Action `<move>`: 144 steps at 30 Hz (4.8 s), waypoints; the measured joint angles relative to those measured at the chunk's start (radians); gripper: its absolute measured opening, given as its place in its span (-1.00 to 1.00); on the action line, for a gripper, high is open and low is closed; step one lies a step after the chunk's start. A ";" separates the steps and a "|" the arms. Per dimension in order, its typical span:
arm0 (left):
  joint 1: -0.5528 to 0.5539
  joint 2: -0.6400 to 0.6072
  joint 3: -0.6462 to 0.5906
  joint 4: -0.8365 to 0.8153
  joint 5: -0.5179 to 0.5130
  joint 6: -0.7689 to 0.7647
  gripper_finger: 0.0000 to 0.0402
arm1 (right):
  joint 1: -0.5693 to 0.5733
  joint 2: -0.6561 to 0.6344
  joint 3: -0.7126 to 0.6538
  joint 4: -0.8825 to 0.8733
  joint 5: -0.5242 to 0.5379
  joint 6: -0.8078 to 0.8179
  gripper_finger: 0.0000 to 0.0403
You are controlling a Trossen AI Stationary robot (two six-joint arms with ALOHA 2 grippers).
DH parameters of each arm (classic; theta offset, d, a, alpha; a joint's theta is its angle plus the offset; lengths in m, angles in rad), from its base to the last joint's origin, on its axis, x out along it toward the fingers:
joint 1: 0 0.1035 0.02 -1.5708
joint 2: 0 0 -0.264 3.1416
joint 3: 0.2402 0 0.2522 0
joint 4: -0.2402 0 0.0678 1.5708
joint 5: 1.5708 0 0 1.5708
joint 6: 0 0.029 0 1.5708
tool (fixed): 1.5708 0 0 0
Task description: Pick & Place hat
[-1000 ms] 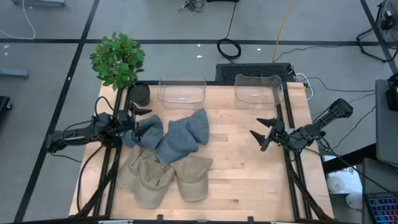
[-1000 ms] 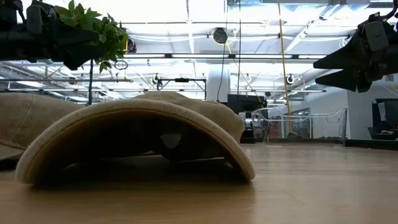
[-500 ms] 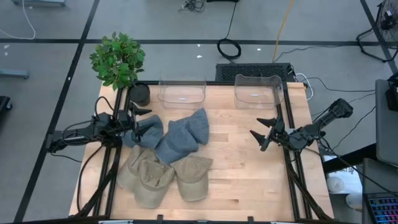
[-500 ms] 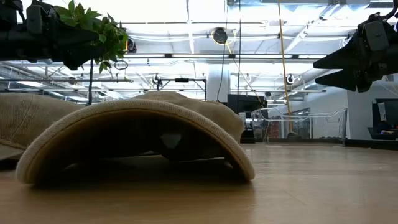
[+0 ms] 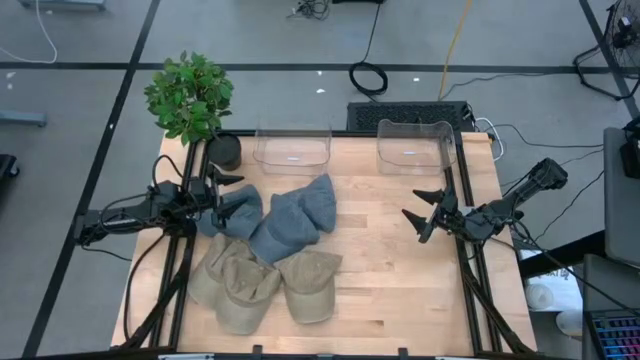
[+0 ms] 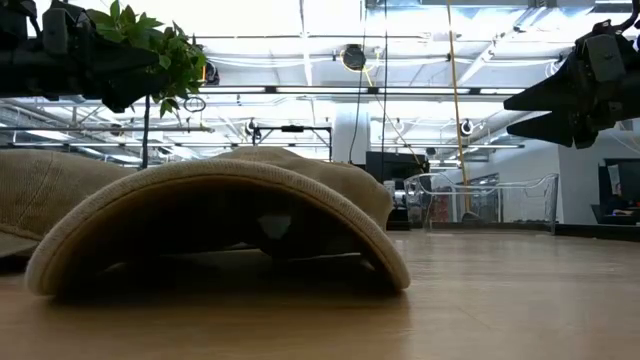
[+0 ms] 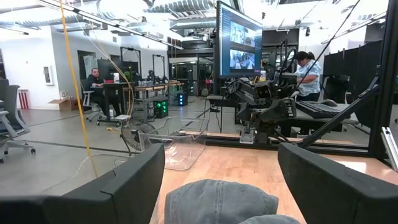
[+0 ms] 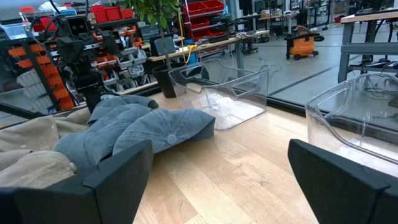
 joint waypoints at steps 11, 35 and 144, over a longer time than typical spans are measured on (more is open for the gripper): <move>0.000 0.000 0.000 0.000 0.000 0.000 0.61 | 0.000 0.000 0.000 0.000 0.000 0.000 0.79; 0.000 0.000 0.000 0.000 0.000 -0.001 0.61 | 0.000 0.000 0.000 0.000 0.000 0.000 0.79; 0.000 0.000 0.000 0.000 0.000 -0.001 0.61 | 0.000 0.010 0.000 0.563 -0.560 -0.308 0.79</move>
